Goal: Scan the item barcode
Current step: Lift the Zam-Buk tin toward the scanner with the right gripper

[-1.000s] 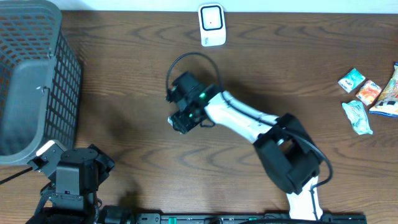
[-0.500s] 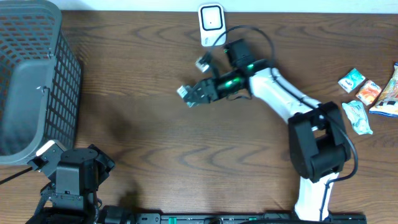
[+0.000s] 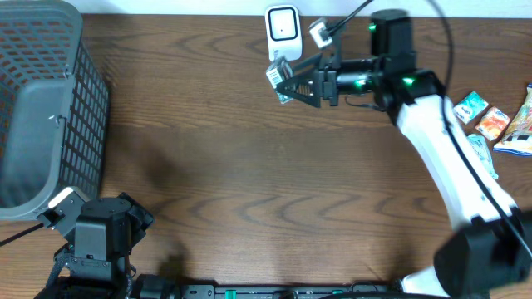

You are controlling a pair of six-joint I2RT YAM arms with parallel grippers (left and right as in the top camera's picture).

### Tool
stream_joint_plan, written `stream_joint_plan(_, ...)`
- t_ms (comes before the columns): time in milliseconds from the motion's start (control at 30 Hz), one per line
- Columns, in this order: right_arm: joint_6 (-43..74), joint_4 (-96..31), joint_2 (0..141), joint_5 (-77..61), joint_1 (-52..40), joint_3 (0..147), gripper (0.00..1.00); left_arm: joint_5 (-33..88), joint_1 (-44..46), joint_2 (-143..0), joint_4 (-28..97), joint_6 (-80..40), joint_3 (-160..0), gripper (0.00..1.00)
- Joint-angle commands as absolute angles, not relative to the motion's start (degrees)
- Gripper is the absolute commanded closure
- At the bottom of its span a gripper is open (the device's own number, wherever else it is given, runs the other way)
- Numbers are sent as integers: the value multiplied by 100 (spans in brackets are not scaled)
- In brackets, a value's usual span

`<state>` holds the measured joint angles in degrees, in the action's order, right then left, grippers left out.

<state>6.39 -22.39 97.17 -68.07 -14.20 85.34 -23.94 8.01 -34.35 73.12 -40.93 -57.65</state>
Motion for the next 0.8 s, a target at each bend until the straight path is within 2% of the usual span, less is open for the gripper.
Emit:
stream_joint_plan(0, 504, -2115, 9231, -6530, -1391, 8552, 38, -2491, 784, -3428, 7328, -4169, -5765, 2)
stream_joint_plan(100, 506, -2102, 9150, -6536, -1391, 8552, 41, -2491, 784, -3428, 7328, -4169, -5765, 2)
stream_joint_plan(767, 504, -2185, 9161, -6541, -1391, 8549, 44, -2491, 784, -3428, 7328, -4169, -5765, 2)
